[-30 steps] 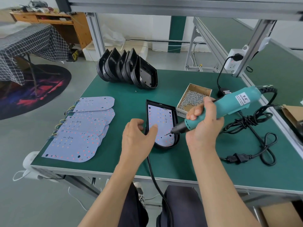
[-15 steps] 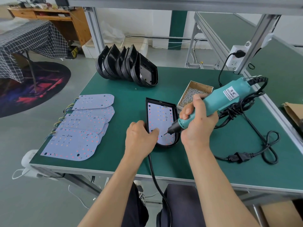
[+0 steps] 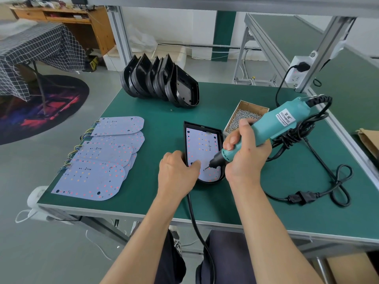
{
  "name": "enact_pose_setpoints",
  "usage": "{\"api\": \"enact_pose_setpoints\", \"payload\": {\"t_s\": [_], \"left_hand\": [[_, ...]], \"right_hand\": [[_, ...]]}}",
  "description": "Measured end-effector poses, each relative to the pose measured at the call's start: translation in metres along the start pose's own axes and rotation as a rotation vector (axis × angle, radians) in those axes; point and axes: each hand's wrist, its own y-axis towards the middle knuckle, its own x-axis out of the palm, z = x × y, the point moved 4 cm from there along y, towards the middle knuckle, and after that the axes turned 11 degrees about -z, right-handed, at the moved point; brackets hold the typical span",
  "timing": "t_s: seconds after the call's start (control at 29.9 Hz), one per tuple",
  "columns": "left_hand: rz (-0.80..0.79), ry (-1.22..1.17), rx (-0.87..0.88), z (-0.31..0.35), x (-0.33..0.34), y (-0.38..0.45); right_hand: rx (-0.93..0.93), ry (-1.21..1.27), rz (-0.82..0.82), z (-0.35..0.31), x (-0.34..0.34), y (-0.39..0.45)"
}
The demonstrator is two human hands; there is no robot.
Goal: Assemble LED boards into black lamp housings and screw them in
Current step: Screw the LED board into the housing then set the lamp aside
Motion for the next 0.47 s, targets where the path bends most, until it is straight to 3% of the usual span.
{"api": "enact_pose_setpoints", "payload": {"t_s": [0.47], "left_hand": [[0.029, 0.010, 0.002, -0.0008, 0.0010, 0.0007]], "right_hand": [[-0.032, -0.119, -0.067, 0.0003, 0.0055, -0.0004]]}}
